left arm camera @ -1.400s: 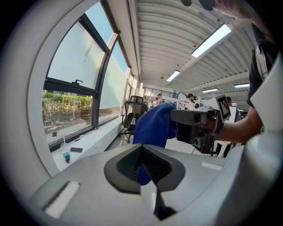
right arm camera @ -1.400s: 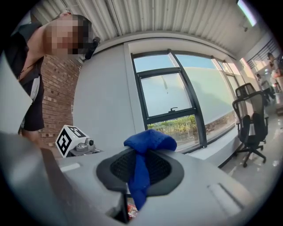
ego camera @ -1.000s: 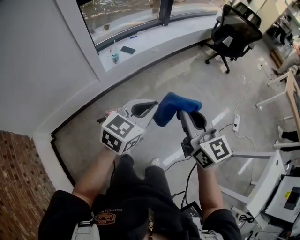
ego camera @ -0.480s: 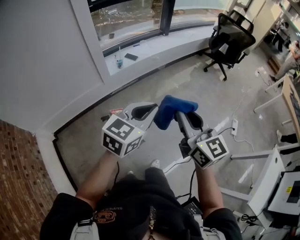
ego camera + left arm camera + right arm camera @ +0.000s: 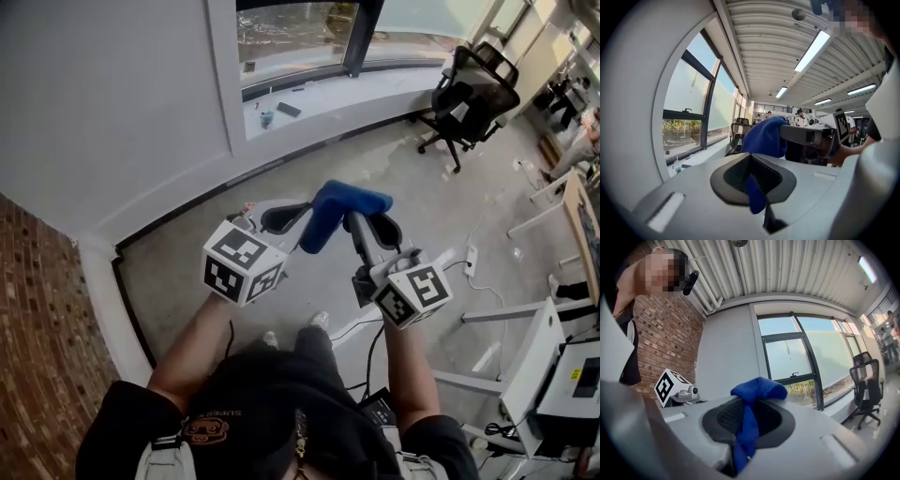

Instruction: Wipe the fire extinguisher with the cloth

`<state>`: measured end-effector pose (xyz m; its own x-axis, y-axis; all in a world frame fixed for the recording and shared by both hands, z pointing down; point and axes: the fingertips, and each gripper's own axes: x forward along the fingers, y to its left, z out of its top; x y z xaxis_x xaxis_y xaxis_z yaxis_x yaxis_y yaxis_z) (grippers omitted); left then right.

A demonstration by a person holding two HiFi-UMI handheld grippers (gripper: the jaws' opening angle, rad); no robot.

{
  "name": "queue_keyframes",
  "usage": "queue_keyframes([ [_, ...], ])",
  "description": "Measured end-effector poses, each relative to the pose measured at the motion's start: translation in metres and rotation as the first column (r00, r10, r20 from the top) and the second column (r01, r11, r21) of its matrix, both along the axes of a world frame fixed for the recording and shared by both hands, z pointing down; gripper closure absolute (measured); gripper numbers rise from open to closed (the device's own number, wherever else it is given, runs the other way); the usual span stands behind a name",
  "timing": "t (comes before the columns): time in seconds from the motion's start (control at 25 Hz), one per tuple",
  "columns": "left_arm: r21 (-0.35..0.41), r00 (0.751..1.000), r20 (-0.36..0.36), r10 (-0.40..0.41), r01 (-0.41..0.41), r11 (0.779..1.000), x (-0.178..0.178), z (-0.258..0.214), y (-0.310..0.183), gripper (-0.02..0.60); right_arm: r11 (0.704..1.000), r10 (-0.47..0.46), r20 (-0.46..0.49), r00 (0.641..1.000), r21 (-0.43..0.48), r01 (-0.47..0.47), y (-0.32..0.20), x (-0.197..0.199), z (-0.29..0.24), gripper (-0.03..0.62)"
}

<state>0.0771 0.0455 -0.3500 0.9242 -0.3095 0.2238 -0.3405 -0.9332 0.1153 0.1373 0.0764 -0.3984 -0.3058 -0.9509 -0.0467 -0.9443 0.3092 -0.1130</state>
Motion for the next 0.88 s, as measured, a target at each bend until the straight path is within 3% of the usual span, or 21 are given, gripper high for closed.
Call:
queue_keyframes([
  [0.4,-0.004,0.998,-0.049,-0.044,0.044,0.999,-0.043,-0.014,0.01,0.575,0.998,-0.056,-0.022,0.998,-0.006,0.056,0.01,-0.047,-0.005,0.542],
  [0.88,-0.011,0.997,-0.06,-0.046,0.046,0.999,-0.044,-0.014,0.007,0.575,0.997,-0.071,-0.033,0.997,-0.011,0.07,0.006,-0.05,-0.006,0.542],
])
